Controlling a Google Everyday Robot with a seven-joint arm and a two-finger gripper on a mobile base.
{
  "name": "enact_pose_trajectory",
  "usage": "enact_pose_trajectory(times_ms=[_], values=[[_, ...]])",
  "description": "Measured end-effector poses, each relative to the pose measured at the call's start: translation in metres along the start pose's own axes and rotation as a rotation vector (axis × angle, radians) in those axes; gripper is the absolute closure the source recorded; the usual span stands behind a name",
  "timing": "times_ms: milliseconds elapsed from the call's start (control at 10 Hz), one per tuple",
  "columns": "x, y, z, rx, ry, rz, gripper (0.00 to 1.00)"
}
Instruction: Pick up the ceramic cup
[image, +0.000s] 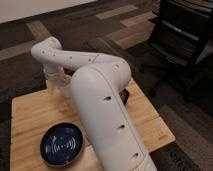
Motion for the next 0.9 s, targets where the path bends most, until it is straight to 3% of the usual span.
enact_pose_trajectory(times_ms=[300, 500, 800, 900], values=[[0.002, -0.001, -0.011, 0.041, -0.003, -0.007, 0.98], [0.008, -0.002, -0.045, 0.071, -0.011, 0.027, 1.00], [0.015, -0.015, -0.107, 0.088, -0.099, 0.088, 1.00], [0.014, -0.014, -0.107, 0.088, -0.100, 0.084, 1.00]])
